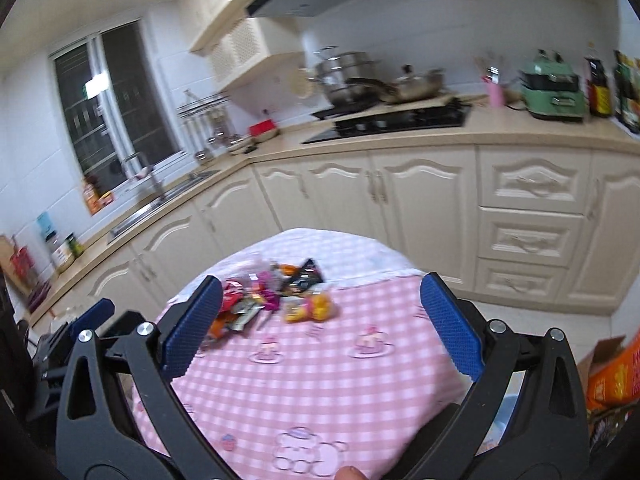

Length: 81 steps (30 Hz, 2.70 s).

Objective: Collect trash
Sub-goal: 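Move both open tools back over the table, then grasp the red Coca-Cola can with the left tool while the right tool grasps the yellow candy bag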

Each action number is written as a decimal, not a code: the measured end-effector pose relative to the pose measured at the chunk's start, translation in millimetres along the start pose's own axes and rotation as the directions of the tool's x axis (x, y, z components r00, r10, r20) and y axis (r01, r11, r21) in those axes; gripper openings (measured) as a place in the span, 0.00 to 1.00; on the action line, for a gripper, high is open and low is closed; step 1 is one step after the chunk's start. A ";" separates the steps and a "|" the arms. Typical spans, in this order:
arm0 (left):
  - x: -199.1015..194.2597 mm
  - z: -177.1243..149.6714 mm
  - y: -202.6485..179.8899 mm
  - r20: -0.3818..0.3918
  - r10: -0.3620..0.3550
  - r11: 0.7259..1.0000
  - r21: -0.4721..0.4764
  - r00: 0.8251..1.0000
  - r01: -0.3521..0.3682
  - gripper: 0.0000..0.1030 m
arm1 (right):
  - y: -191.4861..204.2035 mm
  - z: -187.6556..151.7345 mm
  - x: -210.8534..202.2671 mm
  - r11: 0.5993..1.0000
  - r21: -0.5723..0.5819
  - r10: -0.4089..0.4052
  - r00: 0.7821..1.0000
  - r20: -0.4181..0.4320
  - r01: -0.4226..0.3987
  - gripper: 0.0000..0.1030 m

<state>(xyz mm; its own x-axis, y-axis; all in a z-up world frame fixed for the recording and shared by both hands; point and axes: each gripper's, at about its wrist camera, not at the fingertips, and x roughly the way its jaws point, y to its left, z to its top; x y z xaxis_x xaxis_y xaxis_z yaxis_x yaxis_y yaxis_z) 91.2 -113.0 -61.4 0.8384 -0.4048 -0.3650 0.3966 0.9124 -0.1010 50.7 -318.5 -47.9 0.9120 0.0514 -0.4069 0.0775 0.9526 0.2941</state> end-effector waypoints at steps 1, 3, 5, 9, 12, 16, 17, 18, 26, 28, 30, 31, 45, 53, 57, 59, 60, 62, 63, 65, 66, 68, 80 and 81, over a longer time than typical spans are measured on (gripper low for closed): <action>-5.2 0.7 11.9 0.011 0.021 1.000 -0.009 1.000 -0.021 0.94 | 8.0 -1.0 0.8 1.000 -0.018 0.007 1.000 -0.001 -0.007 0.94; -12.8 0.6 29.7 0.024 0.058 0.998 -0.026 0.998 -0.057 0.94 | 22.9 -3.3 3.8 0.998 -0.052 0.017 1.000 -0.004 -0.018 0.94; -18.2 -0.4 42.6 0.034 0.078 0.996 -0.034 0.996 -0.077 0.94 | 34.8 -5.7 9.2 0.996 -0.078 0.030 0.999 -0.015 -0.031 0.94; -19.3 -6.1 65.6 0.037 0.121 0.992 -0.030 0.992 -0.120 0.94 | 51.3 -11.9 28.2 0.991 -0.131 0.023 0.999 -0.046 -0.029 0.94; -8.2 -12.3 80.9 0.014 0.147 0.989 -0.021 0.989 -0.147 0.95 | 51.2 -17.5 45.6 0.991 -0.131 0.005 0.997 -0.078 -0.015 0.94; 17.3 -22.0 97.1 -0.034 0.170 0.985 -0.008 0.985 -0.170 0.95 | 39.8 -25.3 72.7 0.994 -0.105 -0.030 0.992 -0.125 0.017 0.94; 25.6 -24.1 100.3 -0.048 0.172 0.985 0.000 0.984 -0.173 0.95 | 37.3 -27.7 80.5 0.995 -0.102 -0.039 0.990 -0.138 0.025 0.94; 37.0 -25.7 103.8 -0.065 0.184 0.983 0.012 0.981 -0.183 0.95 | 35.8 -28.8 86.0 0.994 -0.100 -0.045 0.988 -0.147 0.031 0.94; 125.5 -40.7 126.3 -0.204 0.200 0.980 0.055 0.958 -0.193 0.95 | 26.0 -45.1 140.3 0.995 -0.095 -0.066 0.969 -0.237 0.045 0.94; 146.1 -41.8 132.0 -0.231 0.211 0.978 0.060 0.950 -0.202 0.95 | 24.2 -47.4 150.1 0.995 -0.092 -0.069 0.965 -0.252 0.047 0.94; 164.5 -43.2 135.0 -0.263 0.212 0.977 0.073 0.941 -0.200 0.94 | 22.5 -49.6 158.3 0.995 -0.088 -0.070 0.962 -0.265 0.048 0.94; 175.7 -43.9 135.2 -0.284 0.206 0.978 0.088 0.936 -0.188 0.95 | 21.4 -50.4 161.9 0.995 -0.086 -0.070 0.960 -0.271 0.049 0.94; 207.4 -47.3 146.9 -0.298 0.101 0.995 0.033 0.949 -0.096 0.72 | 17.7 -54.9 220.3 0.995 -0.085 -0.081 0.934 -0.347 0.055 0.94; 191.4 -50.0 156.1 -0.259 0.058 0.998 -0.011 0.964 -0.063 0.70 | 17.7 -69.4 272.8 0.985 -0.154 -0.144 0.887 -0.440 0.084 0.67; 179.0 -48.7 162.0 -0.236 0.050 0.998 -0.030 0.970 -0.059 0.68 | 16.2 -71.0 261.6 0.989 -0.140 -0.108 0.897 -0.428 0.052 0.61; 174.3 -48.3 165.0 -0.229 0.038 0.998 -0.046 0.973 -0.050 0.68 | 15.4 -72.0 254.9 0.989 -0.139 -0.097 0.903 -0.418 0.042 0.59; 171.9 -48.4 165.4 -0.225 0.034 0.998 -0.050 0.974 -0.046 0.67 | 14.2 -73.1 249.7 0.990 -0.136 -0.090 0.906 -0.414 0.037 0.59; 167.6 -48.3 165.4 -0.217 0.032 0.998 -0.053 0.976 -0.045 0.67 | 13.1 -73.4 244.0 0.992 -0.123 -0.077 0.911 -0.406 0.029 0.58; 164.5 -48.3 164.7 -0.213 0.028 0.998 -0.054 0.977 -0.041 0.66 | 12.4 -72.7 236.7 0.992 -0.120 -0.074 0.916 -0.394 0.028 0.58; 159.0 -47.8 164.6 -0.204 0.022 0.998 -0.058 0.979 -0.035 0.66 | 14.6 -70.5 229.2 0.993 -0.113 -0.061 0.922 -0.381 0.019 0.58; 154.3 -46.9 164.4 -0.194 0.020 0.997 -0.063 0.981 -0.033 0.66 | 14.5 -68.6 222.9 0.994 -0.106 -0.052 0.927 -0.372 0.013 0.58; 146.4 -45.7 164.6 -0.179 0.017 0.997 -0.070 0.984 -0.030 0.65 | 15.5 -65.1 212.7 0.994 -0.108 -0.051 0.933 -0.356 0.013 0.58; 108.4 -40.5 159.6 -0.143 -0.007 0.994 -0.107 0.990 -0.009 0.00 | 23.9 -53.6 169.4 0.993 -0.106 0.010 0.953 -0.304 -0.044 0.58; 109.3 -42.6 160.5 -0.157 -0.002 0.994 -0.110 0.988 -0.015 0.00 | 24.6 -54.3 167.0 0.993 -0.106 0.014 0.952 -0.305 -0.049 0.58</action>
<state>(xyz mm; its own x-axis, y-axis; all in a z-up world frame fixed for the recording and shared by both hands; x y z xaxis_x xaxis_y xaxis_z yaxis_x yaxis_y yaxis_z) 230.5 -8.3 -156.9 0.7682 -0.3924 -0.5059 0.3403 0.9195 -0.1965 183.0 -270.3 -155.5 0.7467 0.1538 -0.6471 -0.0101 0.9754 0.2203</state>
